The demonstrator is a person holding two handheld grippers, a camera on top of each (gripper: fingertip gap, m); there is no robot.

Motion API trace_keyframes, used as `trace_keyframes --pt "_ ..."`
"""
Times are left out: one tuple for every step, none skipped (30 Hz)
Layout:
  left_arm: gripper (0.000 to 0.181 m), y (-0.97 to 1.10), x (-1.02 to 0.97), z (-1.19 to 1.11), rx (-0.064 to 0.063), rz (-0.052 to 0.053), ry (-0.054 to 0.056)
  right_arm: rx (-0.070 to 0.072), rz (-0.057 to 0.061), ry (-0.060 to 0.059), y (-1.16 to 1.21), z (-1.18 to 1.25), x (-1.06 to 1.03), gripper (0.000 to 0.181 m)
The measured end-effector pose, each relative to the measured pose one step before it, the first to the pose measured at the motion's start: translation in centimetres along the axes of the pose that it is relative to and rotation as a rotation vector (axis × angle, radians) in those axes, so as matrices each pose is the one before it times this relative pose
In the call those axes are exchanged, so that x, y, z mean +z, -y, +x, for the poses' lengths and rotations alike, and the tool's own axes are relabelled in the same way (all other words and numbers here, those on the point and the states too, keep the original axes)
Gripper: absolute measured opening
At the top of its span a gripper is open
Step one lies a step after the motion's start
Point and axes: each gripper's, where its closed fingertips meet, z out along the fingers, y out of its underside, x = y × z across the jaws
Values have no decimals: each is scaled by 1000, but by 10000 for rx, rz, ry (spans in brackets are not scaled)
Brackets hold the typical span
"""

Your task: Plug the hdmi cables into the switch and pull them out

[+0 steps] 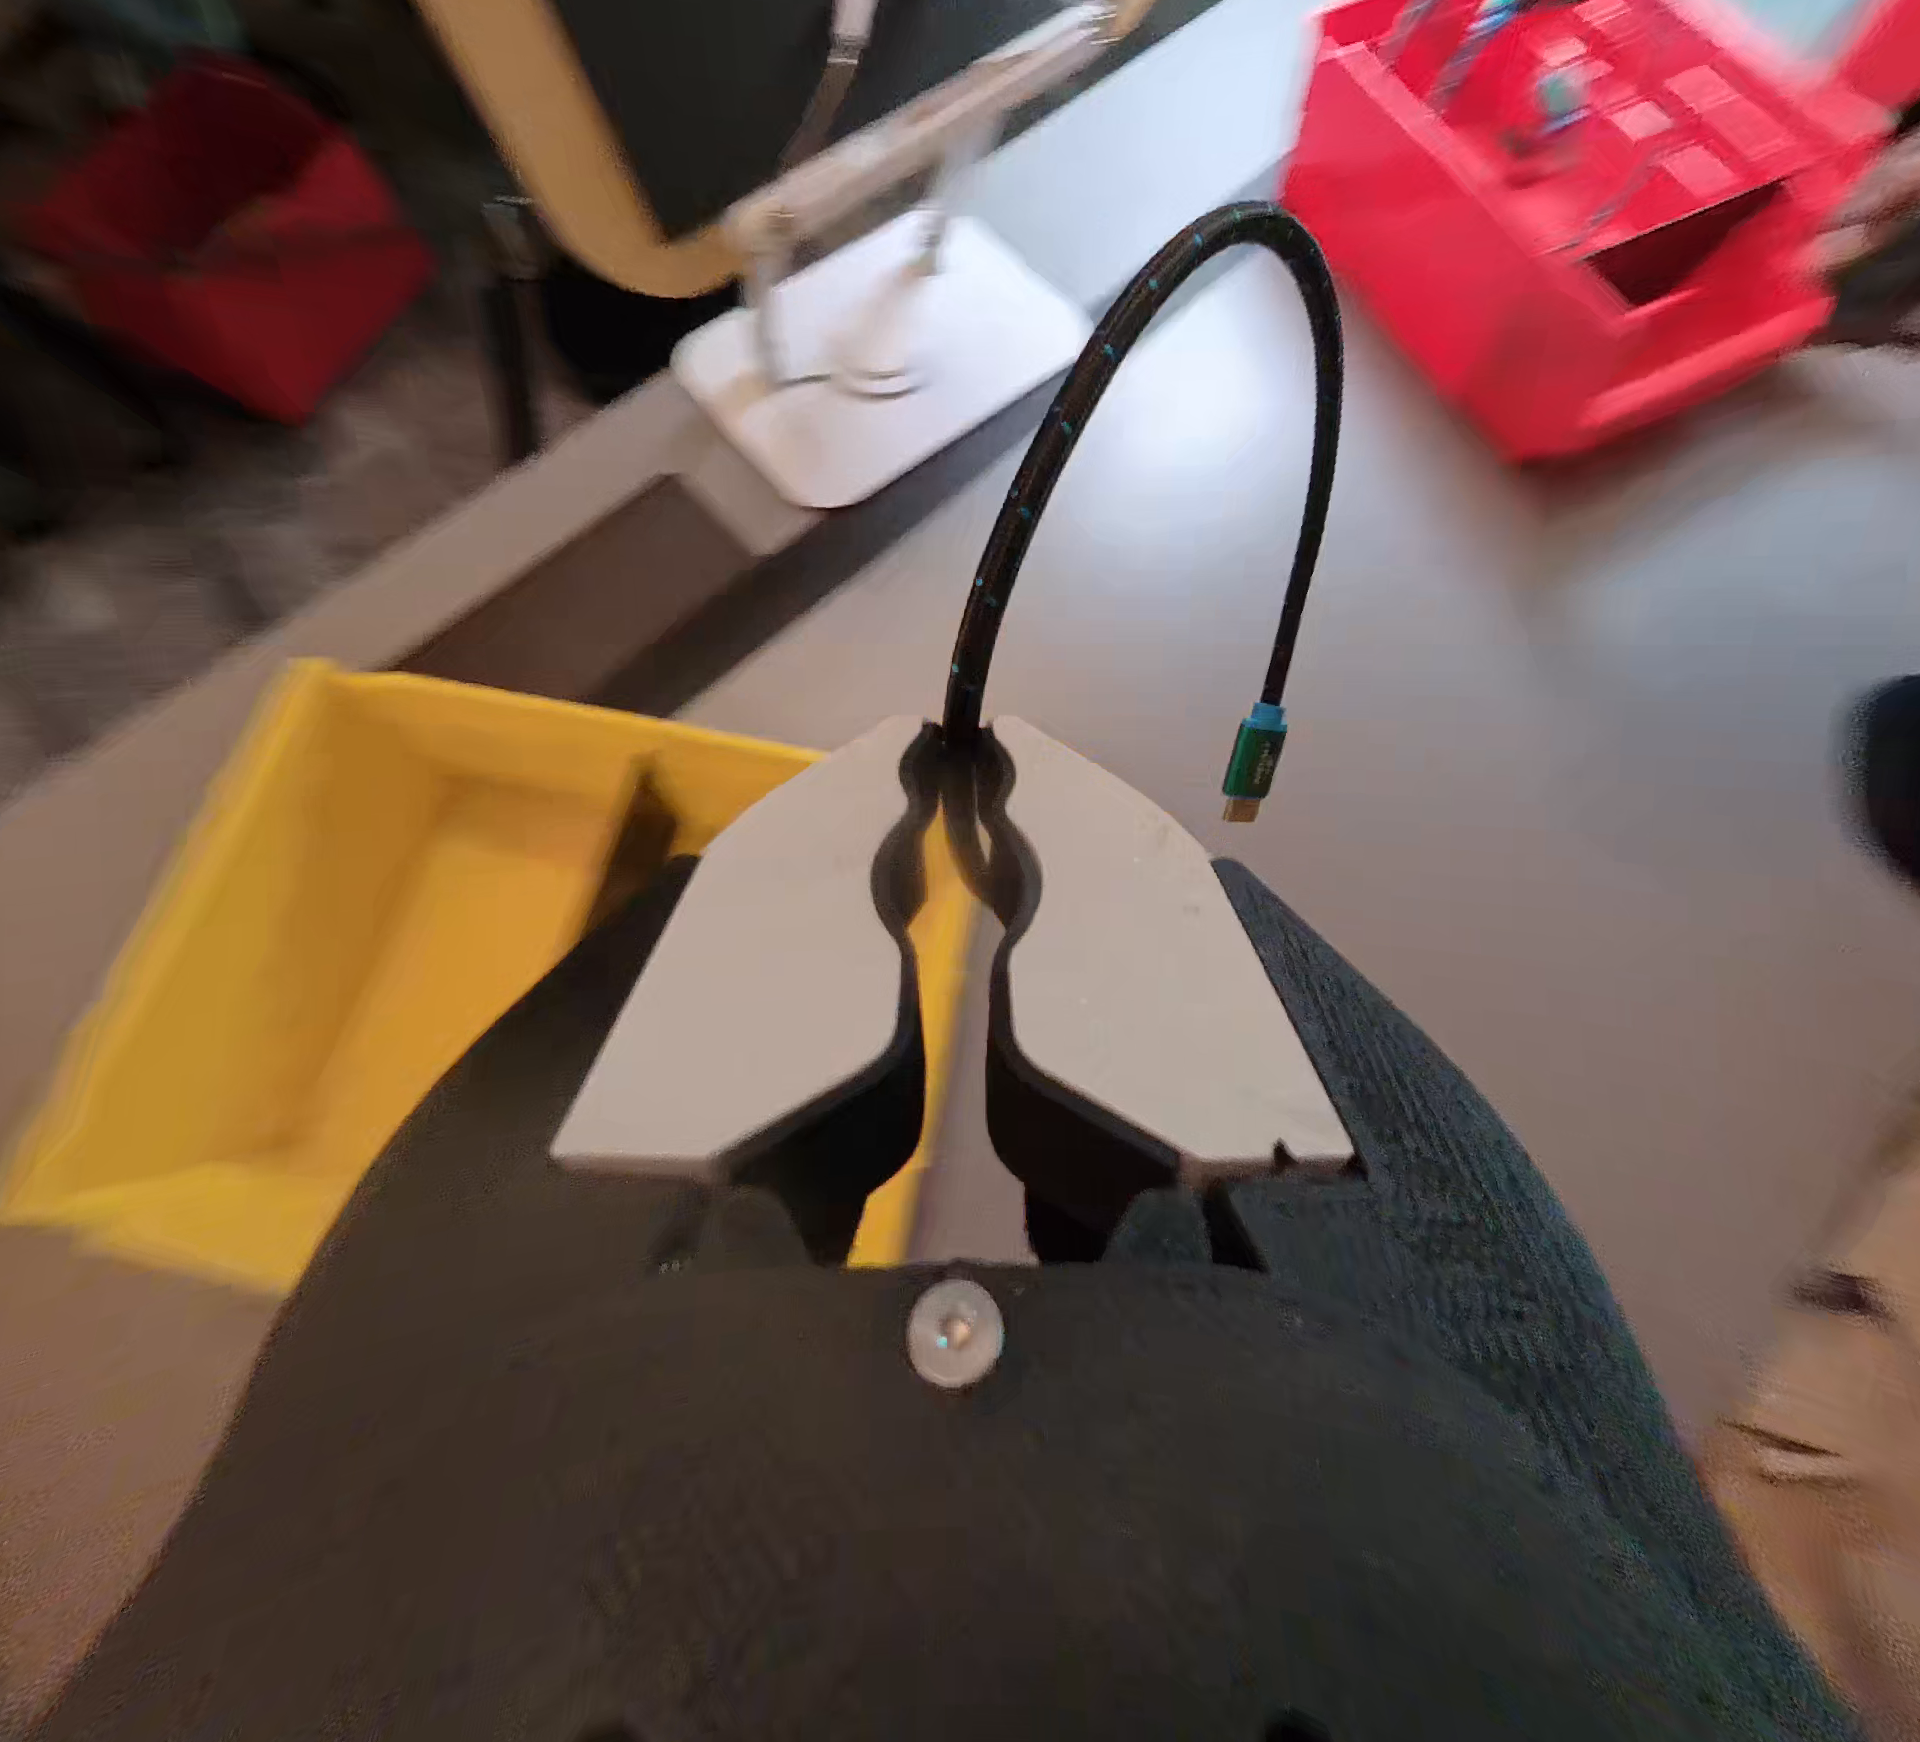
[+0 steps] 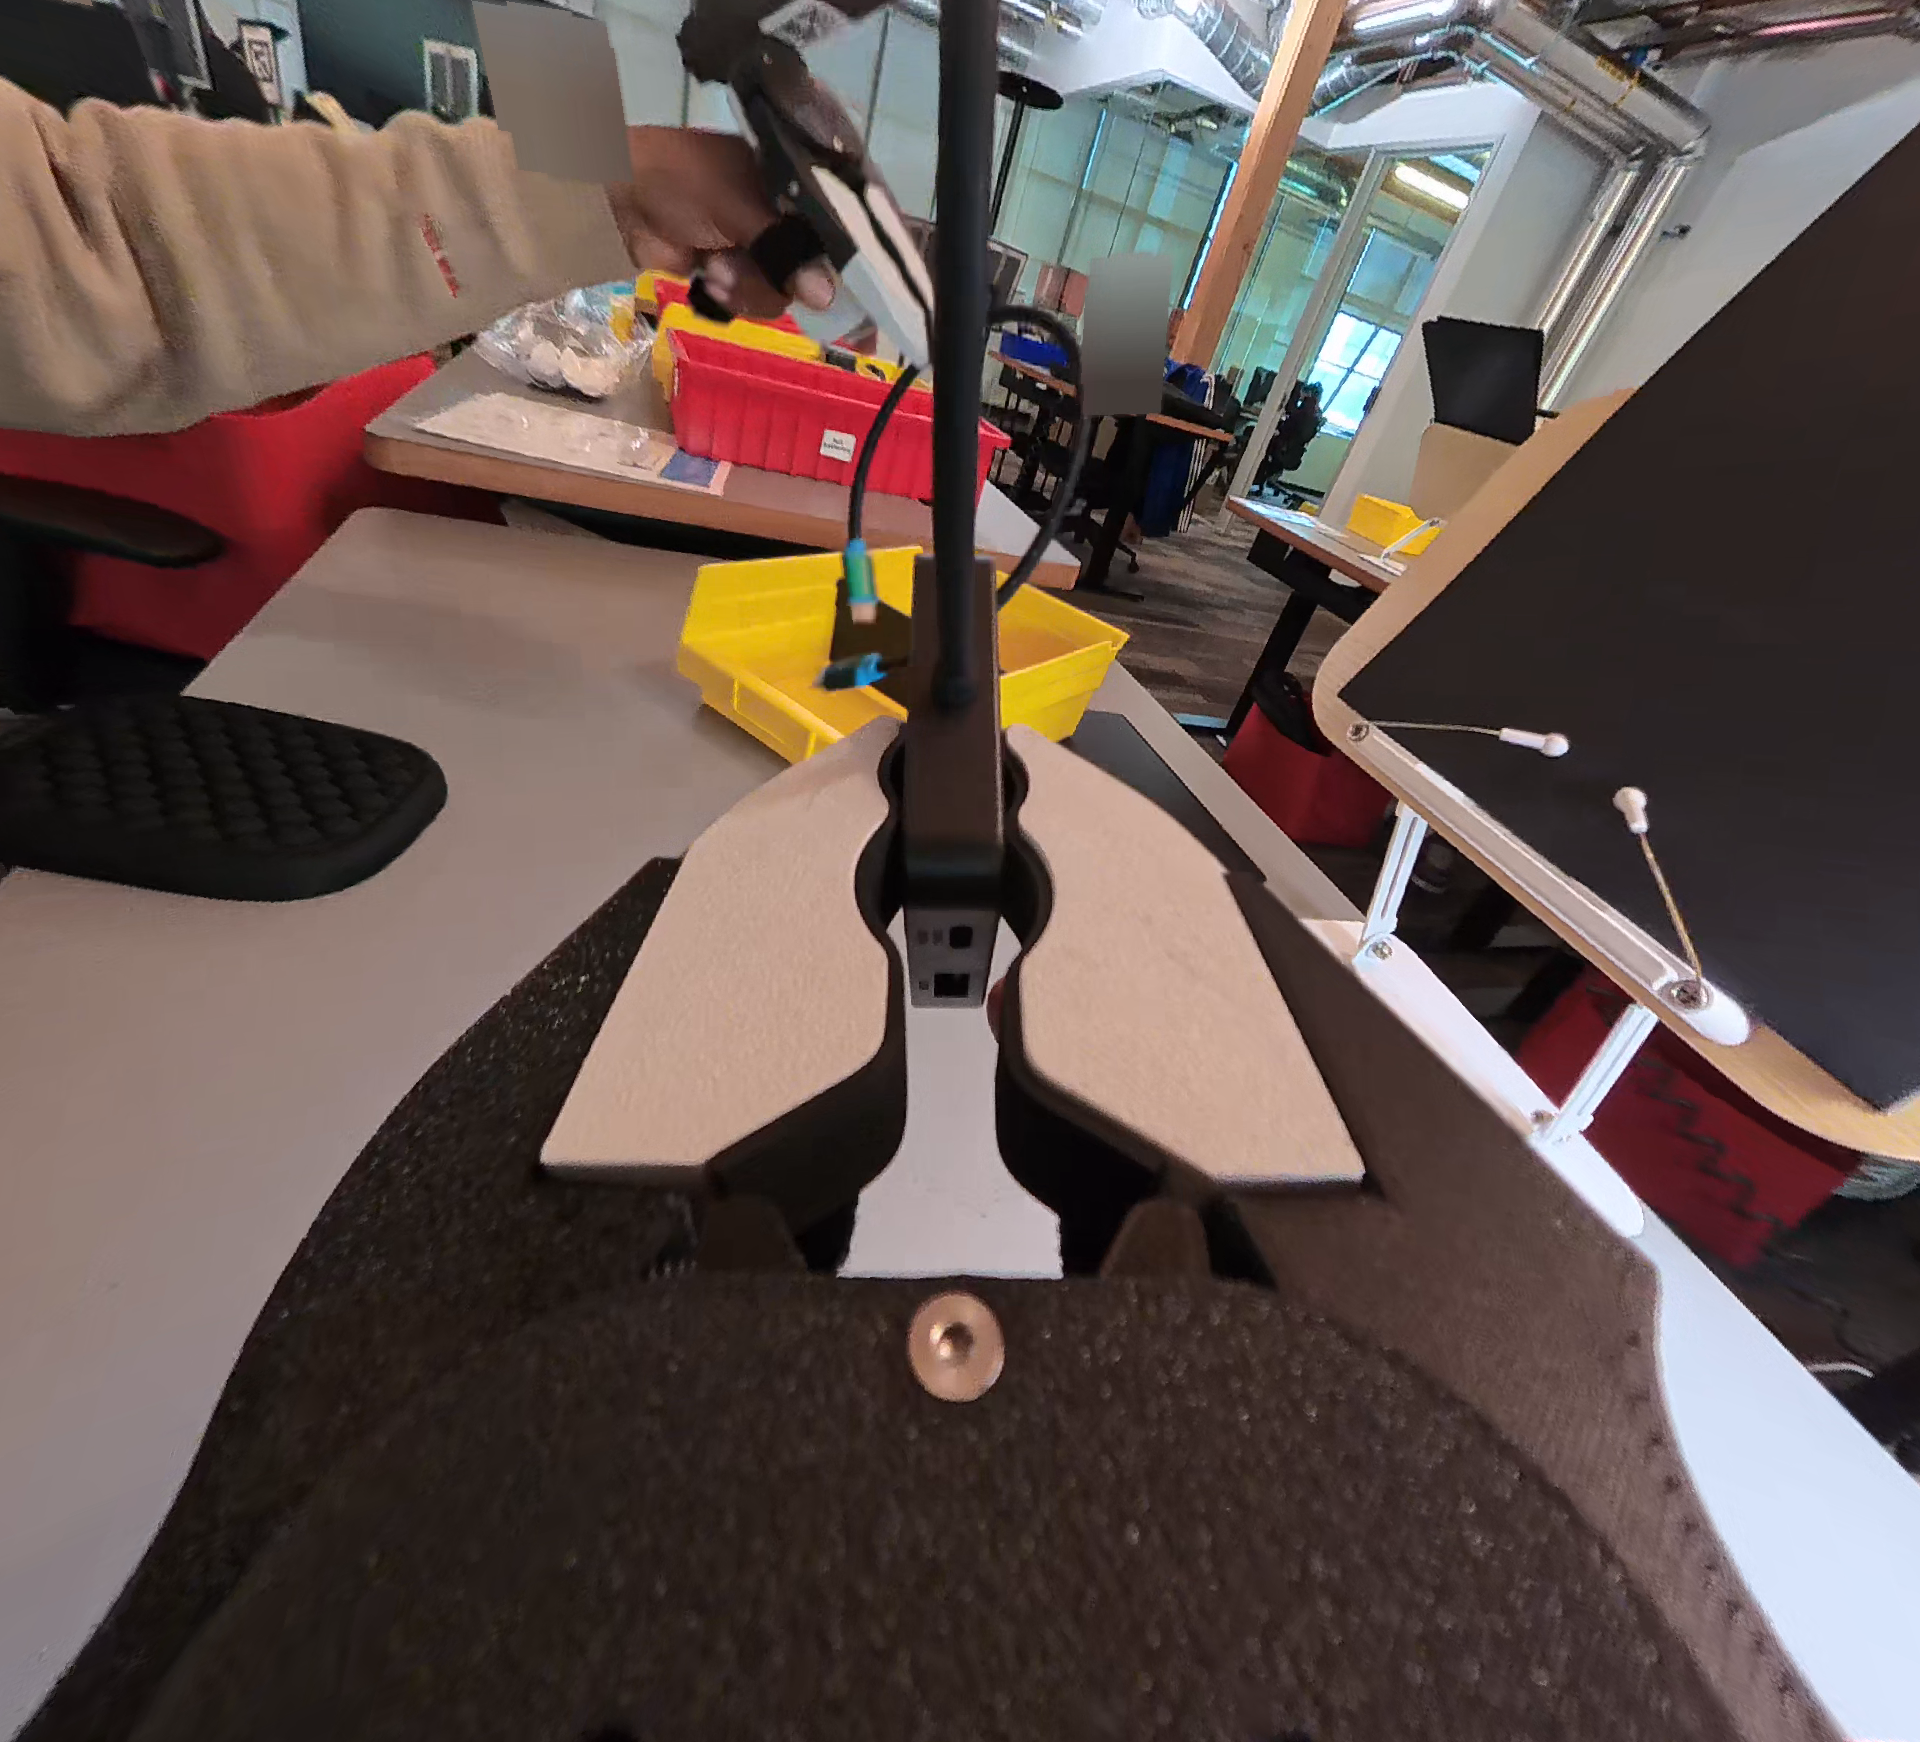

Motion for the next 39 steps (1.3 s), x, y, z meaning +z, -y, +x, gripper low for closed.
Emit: trace_keyframes --pt "7 -386 940 2030 -467 84 -768 9 97 7 310 -44 -183 13" --pt "7 -911 1420 1849 -500 2 -721 -5 70 -12 279 -20 -202 13" --pt "7 -1312 1797 1513 -517 13 -621 -33 61 -48 263 37 -229 13" --pt "6 -1561 2019 1090 -522 78 -491 -32 59 -53 263 47 -239 13" --pt "7 -1764 2087 724 -525 120 -423 -18 60 -44 267 59 -244 13" --pt "7 -1884 2025 401 -554 128 -379 -19 64 -40 255 50 -231 13" --pt "7 -1844 1818 128 -512 129 -335 -20 53 -40 223 74 -206 14" --pt "7 -1694 1488 -257 -372 96 -154 -19 34 -32 156 59 -181 14" --pt "7 -1328 1063 -547 -141 134 50 -14 33 -22 116 56 -132 13" --pt "7 -903 660 -506 -45 191 54 7 34 -5 75 46 -100 13" --pt "7 -644 362 -433 -98 153 22 24 19 1 7 66 -47 14" --pt "7 -551 142 -384 -65 9 35 24 7 8 -34 54 3 14" --pt "7 -436 -46 -298 101 -100 62 28 12 18 -57 58 37 14" --pt "8 -286 -232 -242 381 -151 161 43 9 23 -85 41 63 14" --pt "9 -84 -421 -169 708 -149 251 39 -6 19 -114 34 80 14" --pt "15 29 -539 96 938 -178 193 23 -31 17 -139 18 79 14" --pt "18 17 -559 356 1027 -261 81 14 -46 13 -143 11 77 14" --pt "21 -128 -485 688 1041 -378 -130 16 -35 11 -127 15 66 13" --pt "23 -310 -329 868 942 -505 -255 28 -11 22 -73 -11 74 13" --pt "24 -439 -160 985 866 -572 -343 37 11 37 -53 -36 69 13" --pt "26 -536 29 1128 832 -581 -421 42 21 41 -37 -56 85 13" --pt "29 -580 200 1117 764 -578 -432 42 23 51 -36 -69 96 13" --pt "30 -587 358 1046 650 -580 -453 44 6 57 -57 -88 92 13" --pt "31 -536 461 964 514 -512 -491 37 -6 50 -84 -67 93 13" --pt "32 -439 531 760 395 -442 -461 36 -11 46 -89 -71 99 13" --pt "32 -469 552 515 341 -444 -401 50 -9 49 -110 -68 90 13" --pt "33 -474 532 261 341 -454 -298 55 -6 51 -119 -56 93 13" --pt "32 -359 478 8 351 -377 -181 50 -14 39 -122 -24 88 13" --pt "31 -214 401 -52 310 -288 -177 42 -29 28 -142 -3 88 14" --pt "31 -164 364 -120 227 -254 -182 33 -40 25 -154 -3 79 13" --pt "30 -164 361 -223 191 -253 -116 27 -46 25 -150 -5 75 13" --pt "29 -138 391 -156 175 -232 -121 23 -48 10 -149 8 74 14" --pt "28 -59 426 -5 110 -177 -193 12 -49 8 -146 11 53 13" --pt "23 72 434 169 49 -96 -261 7 -55 4 -133 25 30 14" --pt "18 223 406 242 9 11 -265 10 -46 -11 -124 62 18 14" --pt "17 647 249 -21 -83 293 -60 16 -25 -14 -109 82 -16 14" --pt "17 604 224 -255 -234 235 107 31 -4 -3 -85 80 -39 14" --pt "16 652 246 -274 -327 244 139 49 22 10 -76 78 -40 14" --pt "16 738 266 -298 -379 314 195 71 47 13 -59 97 -51 14"
